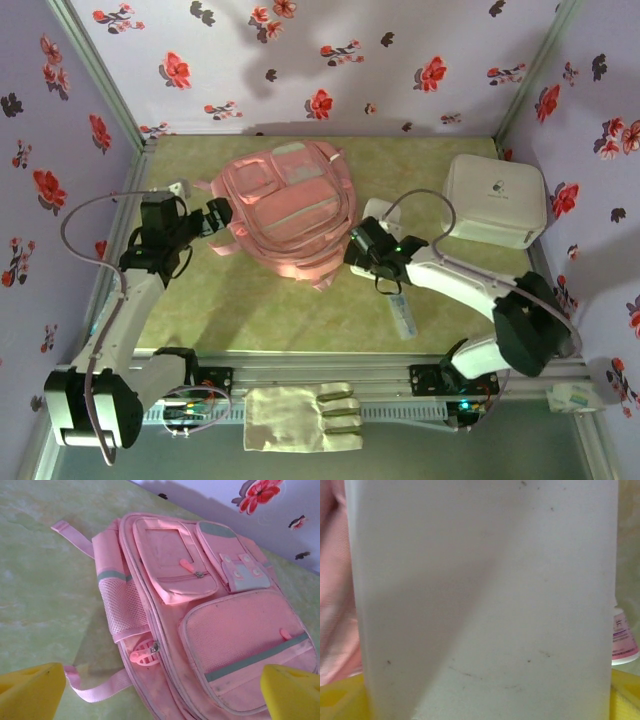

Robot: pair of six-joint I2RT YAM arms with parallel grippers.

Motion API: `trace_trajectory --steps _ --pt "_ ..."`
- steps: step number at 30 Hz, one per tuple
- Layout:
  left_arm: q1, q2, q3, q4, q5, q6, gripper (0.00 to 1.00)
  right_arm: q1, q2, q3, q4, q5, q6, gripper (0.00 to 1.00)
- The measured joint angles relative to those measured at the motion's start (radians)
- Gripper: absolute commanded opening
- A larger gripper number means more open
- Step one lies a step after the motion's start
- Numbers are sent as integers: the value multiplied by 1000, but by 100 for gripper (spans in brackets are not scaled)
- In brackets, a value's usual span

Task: Pack the student bag

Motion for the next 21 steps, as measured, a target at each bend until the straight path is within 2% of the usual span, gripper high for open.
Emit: trace_trajectory --steps 6,12,14,15,21 --pt "-111 82 48 1 23 29 100 -58 -110 0 0 31 -60 78" --pt "-311 206 104 16 32 124 99 -140 -177 -14 10 15 -102 77" --pt "-368 269 147 1 29 169 94 -156 -191 -36 19 5 -104 76" --pt "-391 298 169 -10 22 195 89 -160 -193 -47 22 2 -104 76" --pt "-507 501 368 -129 -62 445 69 -183 -195 -104 46 -44 -104 73"
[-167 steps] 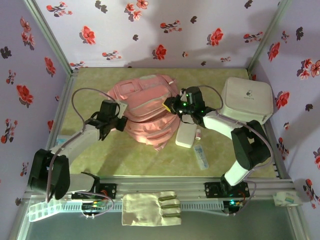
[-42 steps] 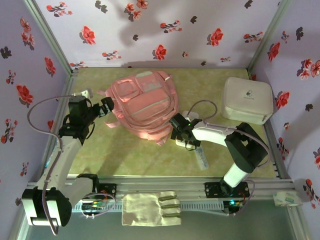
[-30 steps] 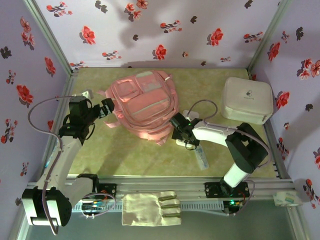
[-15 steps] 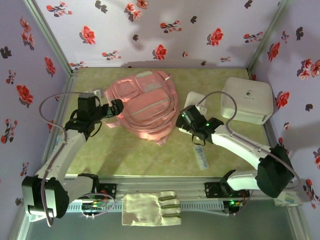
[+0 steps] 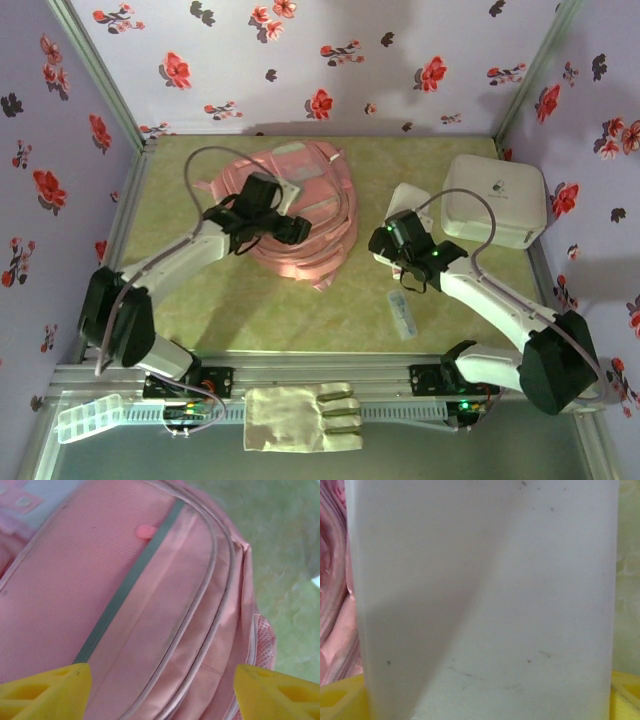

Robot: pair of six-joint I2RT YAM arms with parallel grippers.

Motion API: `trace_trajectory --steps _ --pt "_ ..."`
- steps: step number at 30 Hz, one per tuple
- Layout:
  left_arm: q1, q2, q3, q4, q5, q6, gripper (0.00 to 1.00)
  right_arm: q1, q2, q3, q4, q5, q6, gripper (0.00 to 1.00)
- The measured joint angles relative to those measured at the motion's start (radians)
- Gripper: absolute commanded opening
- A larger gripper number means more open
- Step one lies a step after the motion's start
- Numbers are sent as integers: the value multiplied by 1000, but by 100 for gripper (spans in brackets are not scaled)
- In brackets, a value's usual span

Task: Pack the student bag

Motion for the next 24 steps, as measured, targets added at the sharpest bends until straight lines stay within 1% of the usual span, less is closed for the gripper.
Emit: trace_trajectory --steps 7,11,14,17,20,21,23,24 --pt "-24 200 219 -171 -25 245 61 -11 -6 -13 36 -36 -1 73" --pt "-26 305 334 -282 -31 325 54 -12 -7 -24 61 -57 0 73" --pt "-30 366 399 -341 -34 356 55 -14 -7 -29 69 -67 0 73" --pt "-37 408 438 -381 -43 370 57 -15 -7 -31 76 -76 1 73" --pt "-48 435 464 -406 -52 375 58 -15 -7 -37 87 -79 1 73" --pt "-52 441 470 -412 -57 376 56 -15 -7 -39 90 -80 2 73" --pt "-58 451 483 -418 -71 376 49 -16 -7 -42 94 -83 2 73" --pt "-61 456 489 -417 -85 375 47 -16 -7 -43 95 -85 3 73"
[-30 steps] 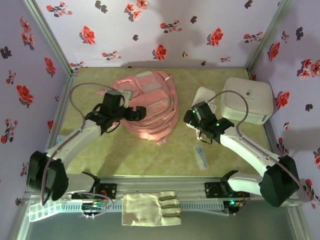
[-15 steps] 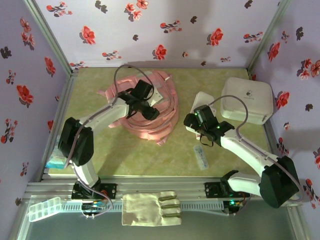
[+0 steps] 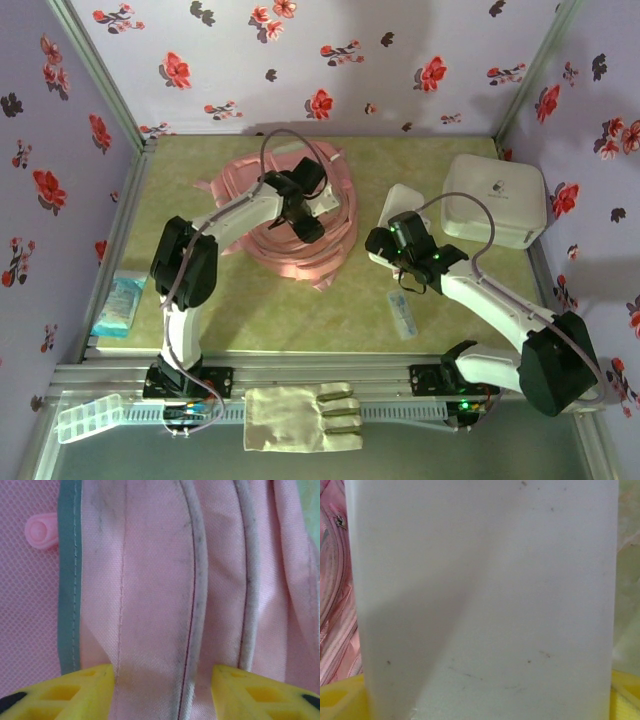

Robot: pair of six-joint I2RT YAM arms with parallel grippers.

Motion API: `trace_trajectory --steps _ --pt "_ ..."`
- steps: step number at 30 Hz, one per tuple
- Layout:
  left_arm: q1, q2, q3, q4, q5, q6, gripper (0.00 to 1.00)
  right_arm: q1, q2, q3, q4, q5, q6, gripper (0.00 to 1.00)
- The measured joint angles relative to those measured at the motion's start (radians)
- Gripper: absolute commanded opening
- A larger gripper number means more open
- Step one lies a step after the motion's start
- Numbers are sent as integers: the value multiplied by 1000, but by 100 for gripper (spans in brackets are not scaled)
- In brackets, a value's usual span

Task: Pack the student bag

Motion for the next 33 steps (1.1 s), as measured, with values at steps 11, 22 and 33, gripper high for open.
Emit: trace_trajectory --steps 11,22,33 --pt "-21 23 16 2 -73 -55 15 0 0 -2 26 -13 8 72" --pt "-13 -175 -58 110 -124 -137 0 0 -17 -2 25 -45 20 72" --pt "3 -386 -189 309 -147 -272 0 33 -15 27 23 -217 -13 71"
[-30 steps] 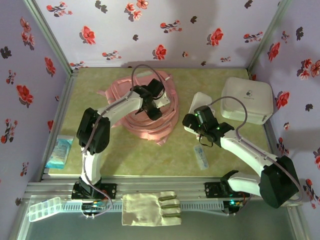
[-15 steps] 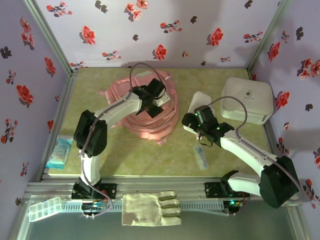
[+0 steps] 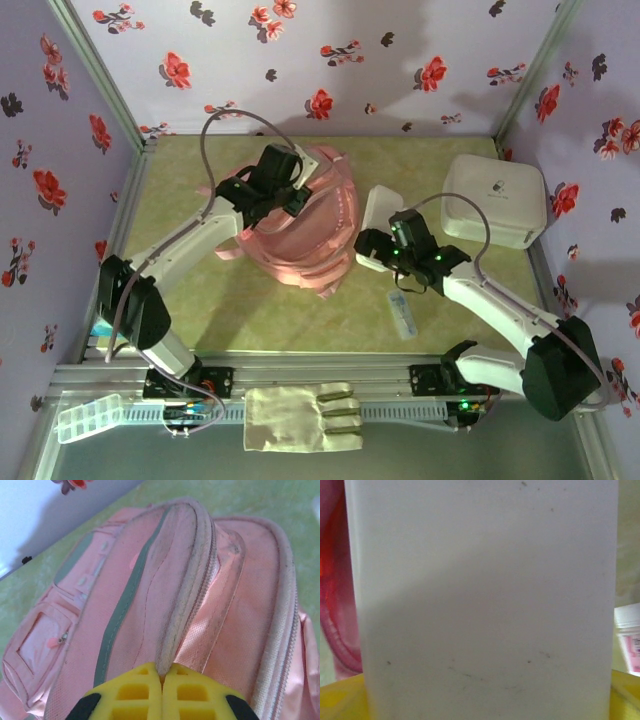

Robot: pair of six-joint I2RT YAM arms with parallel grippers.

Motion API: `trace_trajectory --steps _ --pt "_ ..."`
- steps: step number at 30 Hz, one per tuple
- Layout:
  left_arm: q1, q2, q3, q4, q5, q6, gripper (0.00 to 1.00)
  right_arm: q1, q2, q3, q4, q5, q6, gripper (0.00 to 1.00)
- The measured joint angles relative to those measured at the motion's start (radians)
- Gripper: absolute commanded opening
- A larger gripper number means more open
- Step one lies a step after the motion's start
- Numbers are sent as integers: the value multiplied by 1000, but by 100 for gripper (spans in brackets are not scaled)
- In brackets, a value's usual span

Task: Pack the student bag

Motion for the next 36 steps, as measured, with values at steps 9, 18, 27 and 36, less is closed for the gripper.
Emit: trace_trajectory --steps 9,18,27,36 --pt "6 -23 -6 79 -21 -90 0 99 186 184 48 -84 -16 71" --pt "19 -44 -6 112 -28 -130 0 125 416 343 110 -128 6 70" --pt "39 -44 -6 127 -27 -179 0 121 605 490 140 -107 63 70" --pt "69 -56 -6 134 -15 -213 0 106 768 599 267 -100 134 90"
